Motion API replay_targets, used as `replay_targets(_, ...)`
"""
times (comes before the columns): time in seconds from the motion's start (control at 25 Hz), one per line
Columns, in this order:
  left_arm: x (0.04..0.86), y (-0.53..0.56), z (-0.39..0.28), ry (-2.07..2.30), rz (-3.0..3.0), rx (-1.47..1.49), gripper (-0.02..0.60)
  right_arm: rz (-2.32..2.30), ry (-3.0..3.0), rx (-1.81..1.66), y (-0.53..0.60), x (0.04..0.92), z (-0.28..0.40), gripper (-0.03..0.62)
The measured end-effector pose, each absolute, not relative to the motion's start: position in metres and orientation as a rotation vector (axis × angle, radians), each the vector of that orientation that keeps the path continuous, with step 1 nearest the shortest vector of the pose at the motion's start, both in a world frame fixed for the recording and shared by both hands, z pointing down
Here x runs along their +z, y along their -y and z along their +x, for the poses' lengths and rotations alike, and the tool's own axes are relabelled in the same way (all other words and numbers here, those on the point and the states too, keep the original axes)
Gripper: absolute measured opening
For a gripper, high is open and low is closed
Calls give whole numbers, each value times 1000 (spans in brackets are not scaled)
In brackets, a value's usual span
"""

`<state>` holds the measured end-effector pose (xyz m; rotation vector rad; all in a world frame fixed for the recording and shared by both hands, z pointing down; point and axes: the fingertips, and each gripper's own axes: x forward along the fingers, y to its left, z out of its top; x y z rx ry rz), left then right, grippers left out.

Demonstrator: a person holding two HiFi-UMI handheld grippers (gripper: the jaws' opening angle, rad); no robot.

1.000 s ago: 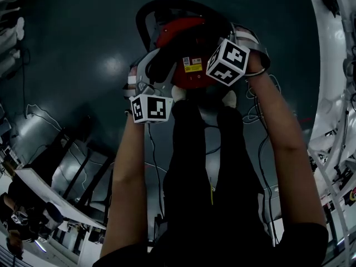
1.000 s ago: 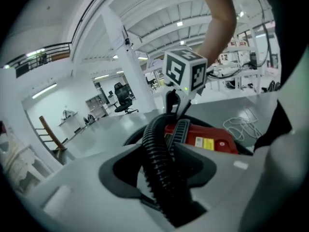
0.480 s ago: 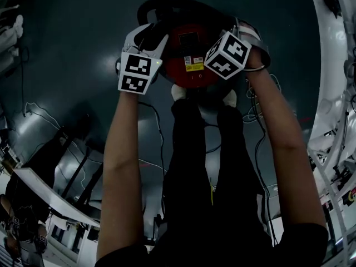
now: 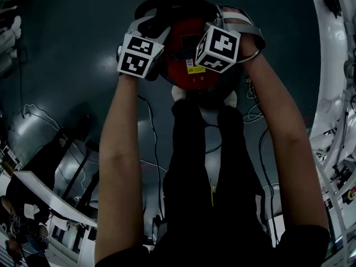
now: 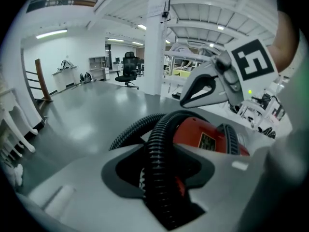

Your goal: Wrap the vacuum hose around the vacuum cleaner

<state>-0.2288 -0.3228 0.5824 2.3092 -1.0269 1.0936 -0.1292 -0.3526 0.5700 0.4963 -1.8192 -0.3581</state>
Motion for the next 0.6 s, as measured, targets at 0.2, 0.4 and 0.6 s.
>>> replay_targets(0.2,588,322,-227,1022,2324,1070,179,414,1790,-339,350,590,-135,-3)
replay_targets(0.4,583,318,-227,992,2372,1093,184,377,1775,-270,351,597,-139,-4)
replay_targets(0.6,551,310,-226,1077,2545,999,215,353,1747,-294,352,601,-140,-5)
